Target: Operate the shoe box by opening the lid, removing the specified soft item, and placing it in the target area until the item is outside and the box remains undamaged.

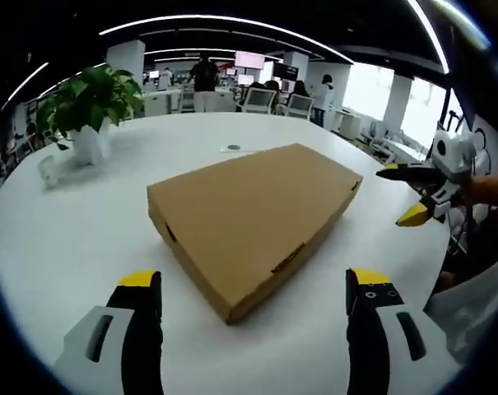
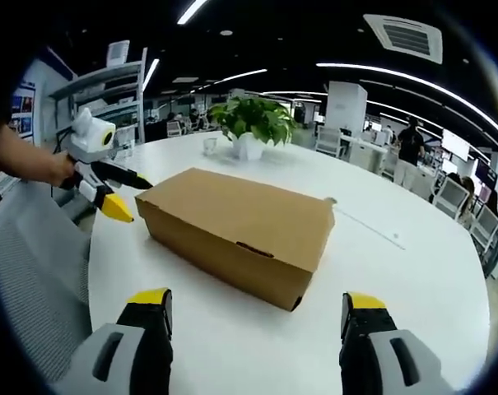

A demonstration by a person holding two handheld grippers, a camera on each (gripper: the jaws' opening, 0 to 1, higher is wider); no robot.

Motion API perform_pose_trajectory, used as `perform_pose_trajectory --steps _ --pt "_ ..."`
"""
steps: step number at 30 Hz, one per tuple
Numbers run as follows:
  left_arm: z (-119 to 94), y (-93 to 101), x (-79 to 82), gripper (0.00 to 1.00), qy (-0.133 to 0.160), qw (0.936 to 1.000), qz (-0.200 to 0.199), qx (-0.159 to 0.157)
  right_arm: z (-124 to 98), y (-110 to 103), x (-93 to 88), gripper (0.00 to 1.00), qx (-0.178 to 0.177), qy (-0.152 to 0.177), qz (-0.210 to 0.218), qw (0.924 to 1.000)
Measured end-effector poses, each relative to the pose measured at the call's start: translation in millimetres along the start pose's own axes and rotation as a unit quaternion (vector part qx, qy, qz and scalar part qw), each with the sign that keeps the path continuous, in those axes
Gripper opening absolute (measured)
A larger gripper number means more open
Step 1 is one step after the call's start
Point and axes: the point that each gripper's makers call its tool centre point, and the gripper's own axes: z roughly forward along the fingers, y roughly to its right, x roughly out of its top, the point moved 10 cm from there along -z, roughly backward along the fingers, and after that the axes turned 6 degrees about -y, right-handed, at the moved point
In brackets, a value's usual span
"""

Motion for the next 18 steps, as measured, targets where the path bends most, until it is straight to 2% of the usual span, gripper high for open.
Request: perform_pose_trajectory --steps 4,12,18 --pt "2 -0.7 2.9 0.96 0.015 0.9998 -0.001 0.01 8 3 2.3 0.83 0.004 -0.001 -0.003 1.0" --pt "12 -1.7 3.7 0.94 0.012 0.9998 -0.011 0.012 26 8 7.0 0.8 0.007 -0.003 -0.005 1.0" --pt "19 -4.0 1.5 0.89 0.002 0.9995 -0.032 0.007 35 13 13.4 0.77 0.011 -0.007 -0.013 0.9998"
